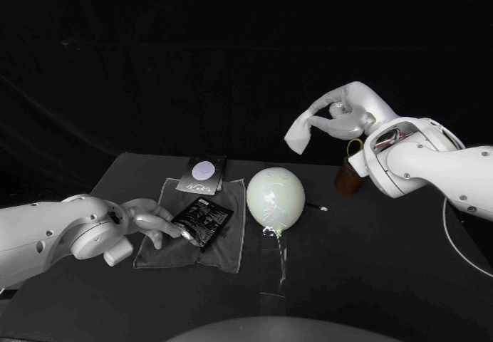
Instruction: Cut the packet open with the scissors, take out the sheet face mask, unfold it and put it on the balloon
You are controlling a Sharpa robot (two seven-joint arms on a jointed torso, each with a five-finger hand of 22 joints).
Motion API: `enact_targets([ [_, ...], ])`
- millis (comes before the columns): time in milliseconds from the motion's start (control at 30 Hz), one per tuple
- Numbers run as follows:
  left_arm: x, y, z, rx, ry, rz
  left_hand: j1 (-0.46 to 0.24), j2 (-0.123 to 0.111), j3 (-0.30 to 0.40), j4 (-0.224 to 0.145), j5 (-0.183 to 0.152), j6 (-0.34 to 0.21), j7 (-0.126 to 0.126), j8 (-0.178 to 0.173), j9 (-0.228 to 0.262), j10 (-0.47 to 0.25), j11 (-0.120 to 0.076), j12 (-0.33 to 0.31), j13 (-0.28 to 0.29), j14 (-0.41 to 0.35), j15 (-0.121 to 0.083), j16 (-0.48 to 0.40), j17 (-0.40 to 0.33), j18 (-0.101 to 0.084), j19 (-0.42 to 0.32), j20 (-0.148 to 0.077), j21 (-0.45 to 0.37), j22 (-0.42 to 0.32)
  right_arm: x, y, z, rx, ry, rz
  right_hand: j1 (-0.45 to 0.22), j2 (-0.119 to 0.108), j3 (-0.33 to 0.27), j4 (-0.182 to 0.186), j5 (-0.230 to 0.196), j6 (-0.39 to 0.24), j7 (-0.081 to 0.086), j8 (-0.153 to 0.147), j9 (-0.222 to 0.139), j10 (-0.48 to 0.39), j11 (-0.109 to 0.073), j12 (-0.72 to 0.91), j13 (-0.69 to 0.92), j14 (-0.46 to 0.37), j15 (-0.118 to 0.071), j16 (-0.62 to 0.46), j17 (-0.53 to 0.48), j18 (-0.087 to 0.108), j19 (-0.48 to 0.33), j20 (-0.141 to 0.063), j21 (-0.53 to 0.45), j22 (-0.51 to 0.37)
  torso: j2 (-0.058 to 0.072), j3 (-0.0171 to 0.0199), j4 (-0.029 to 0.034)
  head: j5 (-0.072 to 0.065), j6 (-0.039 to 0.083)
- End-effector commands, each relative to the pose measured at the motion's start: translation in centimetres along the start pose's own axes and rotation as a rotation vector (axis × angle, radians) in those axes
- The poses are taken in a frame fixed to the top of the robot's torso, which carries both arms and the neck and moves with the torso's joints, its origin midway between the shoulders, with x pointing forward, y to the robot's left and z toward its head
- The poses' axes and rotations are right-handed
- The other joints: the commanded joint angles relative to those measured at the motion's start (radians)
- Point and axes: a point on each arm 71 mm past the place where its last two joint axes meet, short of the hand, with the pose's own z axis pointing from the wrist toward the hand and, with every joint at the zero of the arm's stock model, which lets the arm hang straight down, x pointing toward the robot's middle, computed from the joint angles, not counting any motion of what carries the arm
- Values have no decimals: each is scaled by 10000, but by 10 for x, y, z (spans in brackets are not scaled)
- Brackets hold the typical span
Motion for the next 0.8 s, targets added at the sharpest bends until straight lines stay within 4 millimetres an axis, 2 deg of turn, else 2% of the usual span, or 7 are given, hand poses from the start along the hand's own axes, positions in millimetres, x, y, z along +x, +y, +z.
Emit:
enact_targets([
  [33,0,-2,-2,-387,587,1427,342,-50,-1002,483,17,-299,606,351,-25,-151,30,257,42,-114,153,172,-48,129,276,20,-442,-356,2,1,-1,-142,209,-40,24,15,21,-51,-9,77,9,76,3,1039,-49,23,2602,1079,-34,35,2634,-136,1102,-36,23,2625,15,0,-5,-40,4],
  [100,-3,-6,-3,-348,572,1626,373,-31,-1412,740,26,-462,575,447,-37,-255,95,341,52,-140,136,216,-62,122,343,31,-567,-454,2,0,-1,-134,238,-36,24,15,21,-51,-9,77,9,76,3,1039,-49,23,2602,1079,-34,35,2634,-136,1102,-36,23,2625,17,-7,-15,-63,4],
  [200,-11,-10,-7,-279,410,1847,1175,59,-2550,1613,48,-948,604,1052,-13,-630,115,1013,201,-255,166,426,-118,120,615,30,-967,-771,3,0,-1,-124,279,-38,24,17,23,-52,-9,73,10,77,4,1035,-48,15,2597,1079,-33,35,2634,-137,1103,-35,25,2626,15,0,-16,-53,19],
  [333,-24,-16,-12,-214,79,2034,1724,93,-3315,2376,68,-1420,627,1463,18,-1047,195,1655,395,-302,168,582,-152,110,748,43,-1135,-899,5,-1,-1,-110,345,-44,24,17,23,-52,-9,73,10,77,4,1035,-48,15,2597,1079,-33,35,2634,-137,1103,-35,25,2626,2,17,-19,-28,27],
  [400,-30,-18,-16,-193,-69,2132,1783,43,-3415,2468,80,-1466,650,1520,23,-1095,164,1747,425,-305,191,602,-156,110,762,42,-1152,-912,5,-1,-2,-101,384,-47,24,17,23,-52,-9,73,10,77,4,1035,-48,15,2597,1079,-33,35,2634,-137,1103,-35,25,2626,-2,13,-22,-33,35],
  [567,-48,-23,-23,-153,-508,2403,2785,-65,-4020,3619,-2,-2021,683,2281,57,-1897,182,3097,897,-377,216,796,-238,105,872,45,-1315,-1018,7,-3,-2,-66,480,-60,24,17,23,-52,-9,73,10,77,4,1035,-48,15,2597,1079,-33,35,2634,-137,1103,-35,25,2626,8,4,-22,-71,71],
  [800,-81,-34,-32,-277,-1202,3066,3124,-109,-4092,3886,46,-2261,787,2857,-4,-2972,310,3805,1060,-563,333,772,-386,92,812,126,-1488,-1102,7,-5,-2,-17,577,-91,24,17,23,-52,-9,73,10,77,4,1035,-48,15,2597,1079,-33,35,2634,-137,1103,-35,25,2626,15,-5,-5,-283,133],
])
